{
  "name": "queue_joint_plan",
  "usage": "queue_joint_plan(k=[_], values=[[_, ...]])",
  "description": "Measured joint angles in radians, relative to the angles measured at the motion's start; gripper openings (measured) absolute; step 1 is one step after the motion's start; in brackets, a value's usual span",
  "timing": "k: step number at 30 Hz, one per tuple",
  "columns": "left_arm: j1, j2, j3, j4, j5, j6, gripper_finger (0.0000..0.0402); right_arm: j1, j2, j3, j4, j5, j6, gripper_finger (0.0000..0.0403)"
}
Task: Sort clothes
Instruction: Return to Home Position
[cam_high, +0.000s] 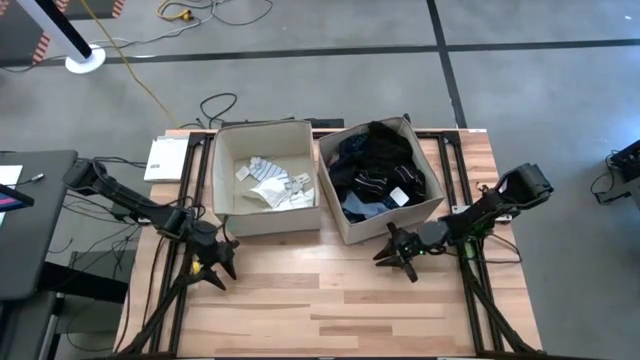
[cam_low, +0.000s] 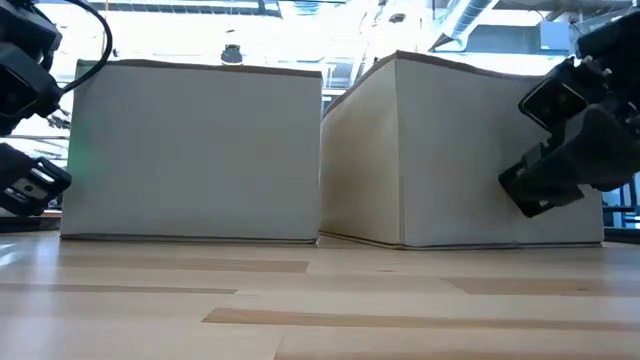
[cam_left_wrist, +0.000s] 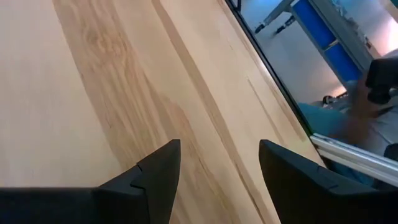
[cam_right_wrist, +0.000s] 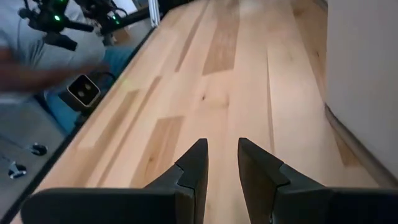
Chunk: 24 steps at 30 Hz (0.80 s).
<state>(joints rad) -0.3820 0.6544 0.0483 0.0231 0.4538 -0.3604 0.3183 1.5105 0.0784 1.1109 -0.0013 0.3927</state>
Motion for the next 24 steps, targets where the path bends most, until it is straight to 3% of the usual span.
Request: queue_joint_plan(k=[24], values=[[0.000, 0.000, -0.002, -0.002, 0.001, 0.043, 0.0211, 0.000, 0.000, 0.000, -0.042, 0.000, 0.000, 0.0102]])
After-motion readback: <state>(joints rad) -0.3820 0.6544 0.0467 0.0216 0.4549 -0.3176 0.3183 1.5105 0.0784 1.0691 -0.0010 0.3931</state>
